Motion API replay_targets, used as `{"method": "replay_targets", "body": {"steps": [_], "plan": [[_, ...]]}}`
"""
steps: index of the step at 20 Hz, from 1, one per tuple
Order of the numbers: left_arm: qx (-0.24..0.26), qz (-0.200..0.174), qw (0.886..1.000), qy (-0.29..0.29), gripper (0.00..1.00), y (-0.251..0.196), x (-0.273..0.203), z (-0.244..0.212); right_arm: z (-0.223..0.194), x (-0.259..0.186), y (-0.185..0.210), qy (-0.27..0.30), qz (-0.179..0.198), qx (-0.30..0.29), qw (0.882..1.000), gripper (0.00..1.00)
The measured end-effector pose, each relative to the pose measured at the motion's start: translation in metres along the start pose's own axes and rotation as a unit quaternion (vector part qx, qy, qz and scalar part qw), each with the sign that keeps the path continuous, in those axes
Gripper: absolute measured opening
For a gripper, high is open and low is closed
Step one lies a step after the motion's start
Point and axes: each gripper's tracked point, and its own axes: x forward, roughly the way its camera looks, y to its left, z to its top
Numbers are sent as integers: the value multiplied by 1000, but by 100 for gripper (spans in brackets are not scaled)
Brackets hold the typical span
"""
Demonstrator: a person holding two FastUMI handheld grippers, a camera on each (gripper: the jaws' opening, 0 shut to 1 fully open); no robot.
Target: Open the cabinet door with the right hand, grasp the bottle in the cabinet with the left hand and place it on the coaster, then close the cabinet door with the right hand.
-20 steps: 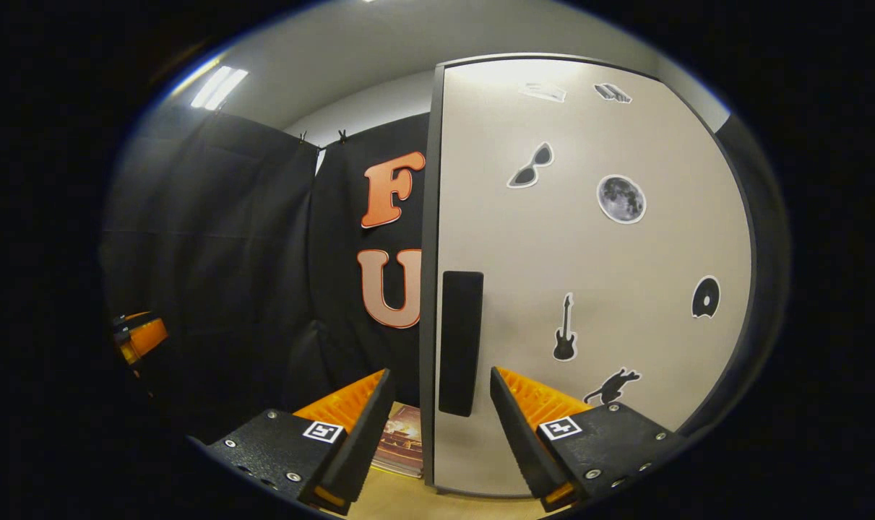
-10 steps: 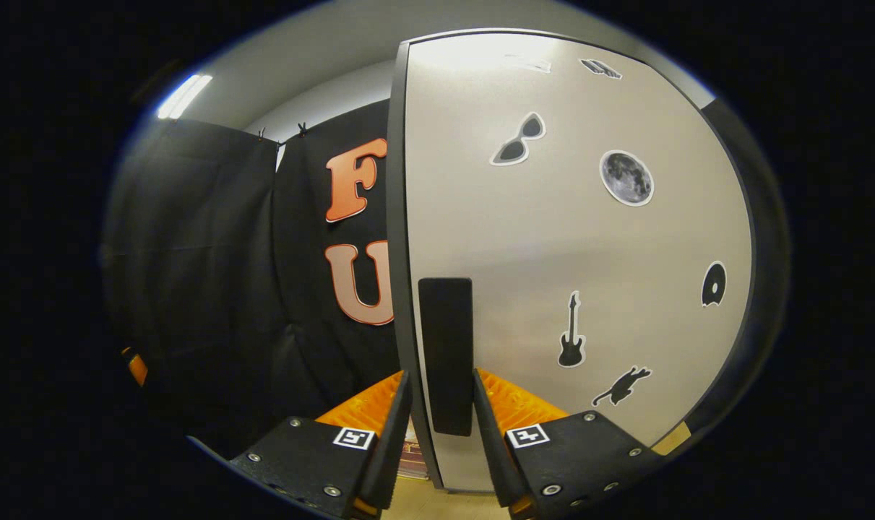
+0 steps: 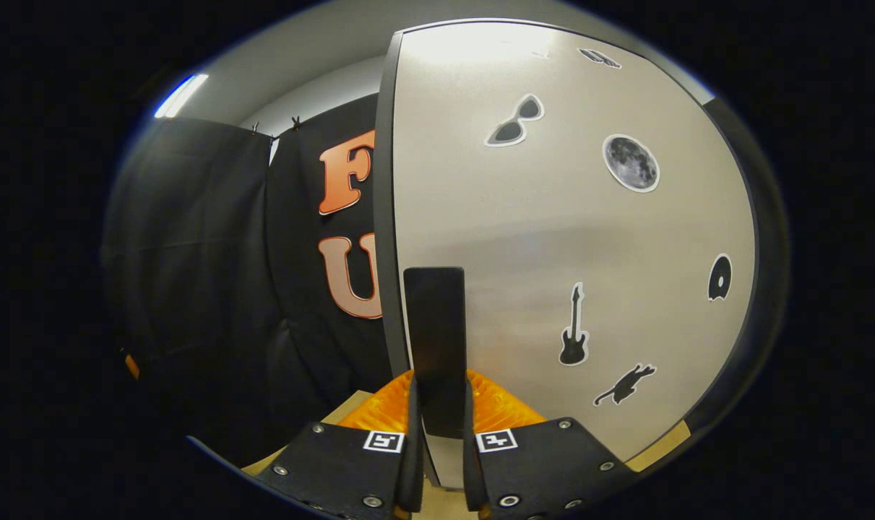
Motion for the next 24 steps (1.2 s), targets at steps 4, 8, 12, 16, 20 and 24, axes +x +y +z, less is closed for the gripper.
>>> {"method": "replay_targets", "body": {"steps": [4,8,12,16,20,24], "plan": [[-2,-4,1000,-11,94,-9,3,10,0,-8,2,1,24,-11,1000,19],[-3,-18,1000,-14,94,-33,1,10,-2,-20,2,-3,56,-17,998,19],[-5,-39,999,-8,94,-61,-8,3,-1,-31,-1,-15,80,-20,996,19],[-9,-66,998,-1,94,-94,-13,-1,-1,-43,-5,-25,93,-29,995,19],[-13,-89,996,0,94,-123,-16,-3,-1,-56,-8,-38,102,-31,994,19],[-13,-107,994,6,94,-149,-18,-8,1,-68,-15,-50,105,-38,993,19]]}}
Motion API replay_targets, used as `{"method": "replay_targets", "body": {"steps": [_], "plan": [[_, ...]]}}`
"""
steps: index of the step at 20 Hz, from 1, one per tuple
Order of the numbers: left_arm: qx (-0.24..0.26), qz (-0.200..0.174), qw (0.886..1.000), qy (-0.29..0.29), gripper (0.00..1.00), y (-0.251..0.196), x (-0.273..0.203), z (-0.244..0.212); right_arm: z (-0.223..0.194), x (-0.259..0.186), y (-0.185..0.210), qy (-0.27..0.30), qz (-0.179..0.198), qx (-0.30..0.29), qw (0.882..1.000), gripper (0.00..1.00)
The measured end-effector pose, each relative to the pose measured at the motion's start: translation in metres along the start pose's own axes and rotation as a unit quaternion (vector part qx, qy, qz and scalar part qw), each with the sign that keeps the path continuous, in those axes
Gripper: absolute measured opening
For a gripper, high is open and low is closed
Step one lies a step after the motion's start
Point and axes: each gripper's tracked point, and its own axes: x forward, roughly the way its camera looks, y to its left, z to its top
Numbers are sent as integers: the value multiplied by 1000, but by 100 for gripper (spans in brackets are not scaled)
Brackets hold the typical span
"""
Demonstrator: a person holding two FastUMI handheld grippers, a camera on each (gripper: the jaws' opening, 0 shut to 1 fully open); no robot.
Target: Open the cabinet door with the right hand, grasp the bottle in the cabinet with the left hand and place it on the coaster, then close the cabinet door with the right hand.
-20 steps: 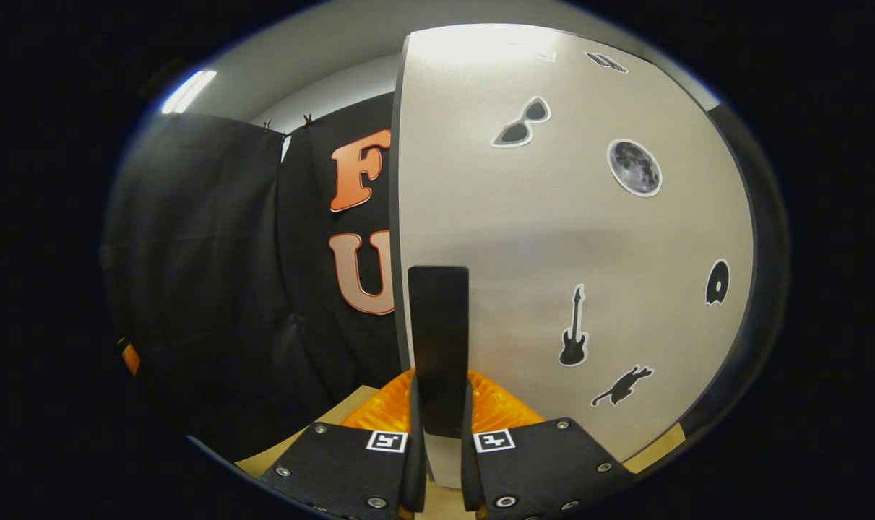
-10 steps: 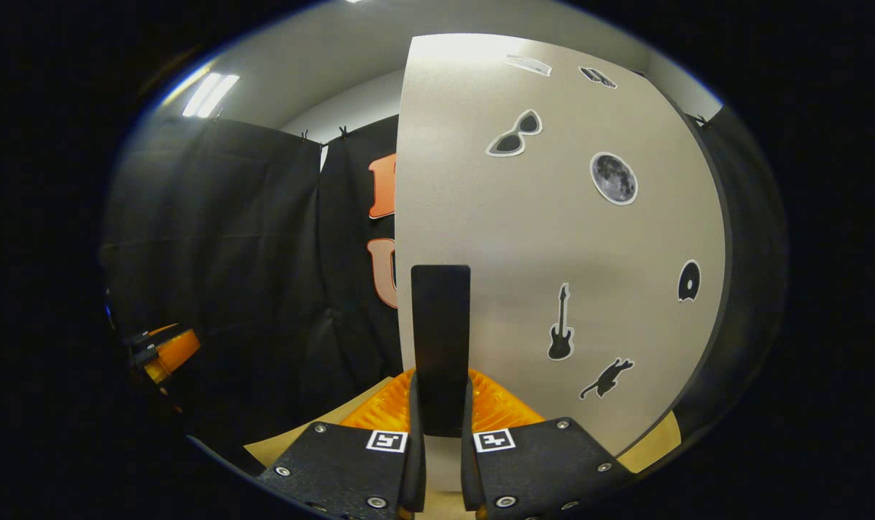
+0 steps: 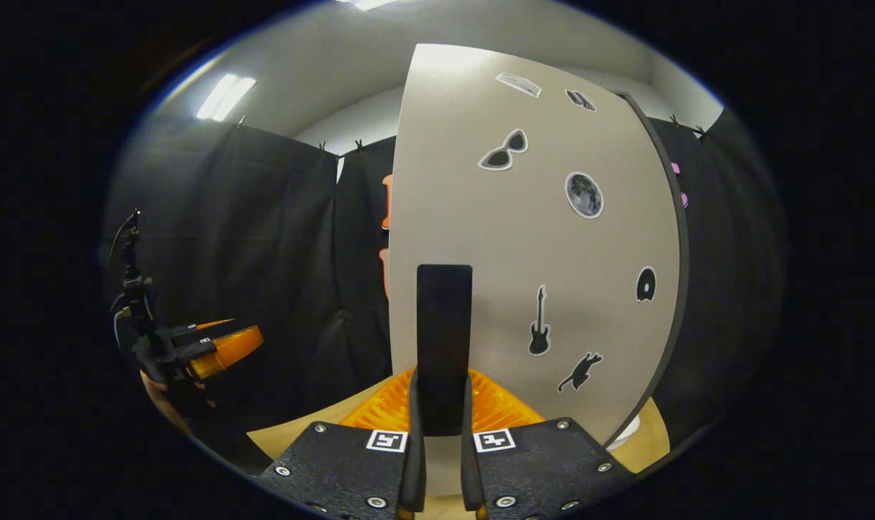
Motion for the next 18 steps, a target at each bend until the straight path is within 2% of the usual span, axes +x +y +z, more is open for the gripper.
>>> {"method": "replay_targets", "body": {"steps": [6,13,18], "plan": [[-12,-34,999,11,94,-46,10,-12,3,-18,-11,-28,-6,1,1000,19],[-12,-86,996,20,94,-119,27,-23,12,-33,-31,-64,-36,8,997,19],[-18,-122,992,29,92,-174,42,-34,13,-32,-36,-73,-65,-33,995,17]]}}
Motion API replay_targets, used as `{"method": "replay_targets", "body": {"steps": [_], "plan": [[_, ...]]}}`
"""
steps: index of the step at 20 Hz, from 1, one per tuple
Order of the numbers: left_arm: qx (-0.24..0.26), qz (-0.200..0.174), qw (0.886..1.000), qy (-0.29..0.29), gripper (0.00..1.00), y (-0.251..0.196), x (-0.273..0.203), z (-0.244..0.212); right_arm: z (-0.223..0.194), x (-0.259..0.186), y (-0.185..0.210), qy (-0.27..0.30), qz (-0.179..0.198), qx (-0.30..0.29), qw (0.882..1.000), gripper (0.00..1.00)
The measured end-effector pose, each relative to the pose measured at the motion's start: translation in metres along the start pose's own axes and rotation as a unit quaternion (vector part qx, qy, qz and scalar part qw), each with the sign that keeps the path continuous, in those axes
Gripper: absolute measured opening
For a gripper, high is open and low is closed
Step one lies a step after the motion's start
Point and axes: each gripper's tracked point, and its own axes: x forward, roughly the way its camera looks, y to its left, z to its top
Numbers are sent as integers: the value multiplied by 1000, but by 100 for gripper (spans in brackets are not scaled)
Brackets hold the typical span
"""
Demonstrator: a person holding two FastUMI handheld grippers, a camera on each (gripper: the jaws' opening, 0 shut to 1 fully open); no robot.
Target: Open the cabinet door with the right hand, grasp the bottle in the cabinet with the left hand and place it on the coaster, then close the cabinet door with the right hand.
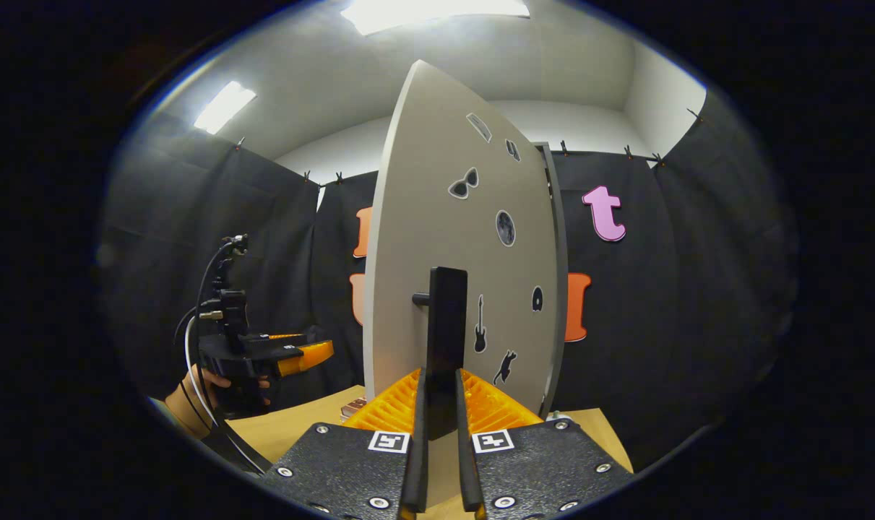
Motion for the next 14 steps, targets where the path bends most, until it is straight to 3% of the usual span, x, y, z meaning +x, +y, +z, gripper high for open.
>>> {"method": "replay_targets", "body": {"steps": [1,2,14], "plan": [[0,-5,1000,2,93,-9,6,-3,0,0,0,-1,0,0,1000,14],[0,-9,1000,5,94,-17,11,-6,1,-2,1,-2,3,5,1000,17],[11,-59,998,25,93,-112,117,-36,-1,-6,-9,-11,19,36,999,20]]}}
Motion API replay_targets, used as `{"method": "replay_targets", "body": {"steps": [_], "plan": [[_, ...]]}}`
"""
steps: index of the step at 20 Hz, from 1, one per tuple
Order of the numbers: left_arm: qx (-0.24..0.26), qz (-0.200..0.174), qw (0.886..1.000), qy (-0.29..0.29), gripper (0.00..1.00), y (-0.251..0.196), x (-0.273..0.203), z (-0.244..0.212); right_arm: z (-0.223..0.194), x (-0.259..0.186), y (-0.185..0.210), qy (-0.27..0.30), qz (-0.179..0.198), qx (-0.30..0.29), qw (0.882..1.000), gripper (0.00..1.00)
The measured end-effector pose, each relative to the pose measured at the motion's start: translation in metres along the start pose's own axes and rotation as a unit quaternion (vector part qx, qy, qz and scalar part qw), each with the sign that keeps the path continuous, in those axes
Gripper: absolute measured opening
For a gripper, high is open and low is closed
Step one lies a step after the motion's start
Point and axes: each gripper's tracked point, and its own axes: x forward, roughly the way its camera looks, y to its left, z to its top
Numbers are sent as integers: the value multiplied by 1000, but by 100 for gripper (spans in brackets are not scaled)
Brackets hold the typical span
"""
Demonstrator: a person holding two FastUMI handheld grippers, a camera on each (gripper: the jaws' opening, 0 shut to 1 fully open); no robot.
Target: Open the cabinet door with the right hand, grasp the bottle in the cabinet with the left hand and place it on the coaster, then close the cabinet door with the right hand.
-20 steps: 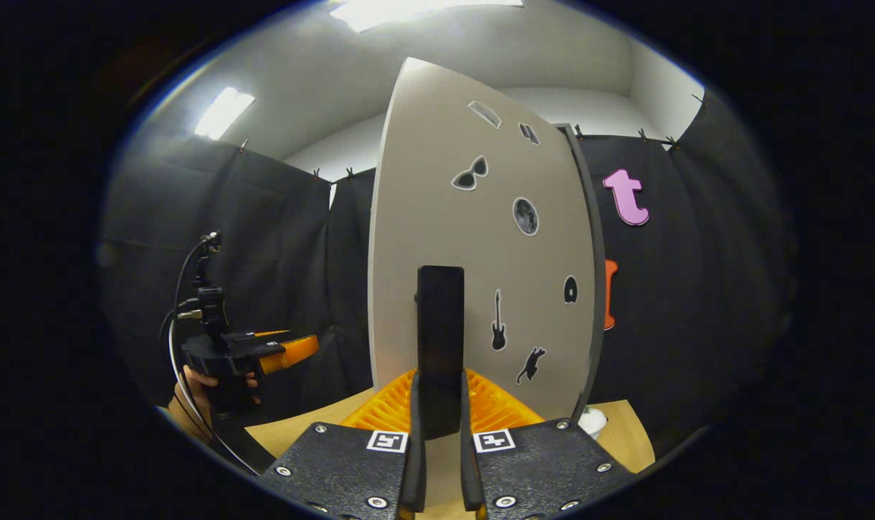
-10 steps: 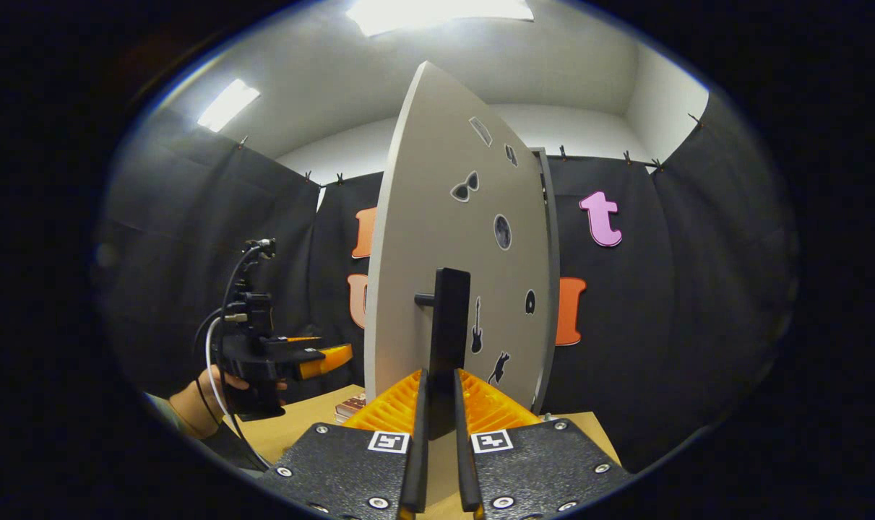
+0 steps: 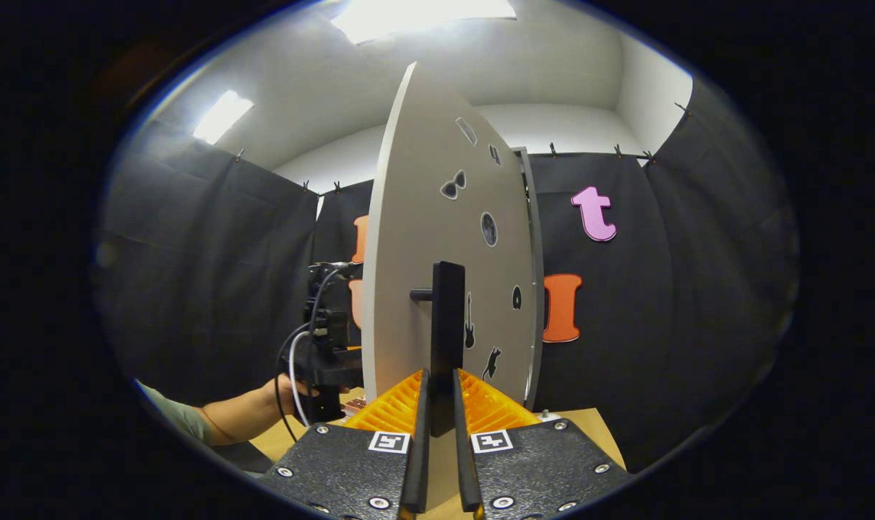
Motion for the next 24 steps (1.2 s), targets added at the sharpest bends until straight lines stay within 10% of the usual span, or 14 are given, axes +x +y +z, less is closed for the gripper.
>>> {"method": "replay_targets", "body": {"steps": [11,24], "plan": [[14,20,1000,17,92,-22,113,-21,2,-3,-7,-20,15,22,999,23],[-1,45,998,52,94,-6,193,-37,0,-5,-36,-31,-51,59,996,35]]}}
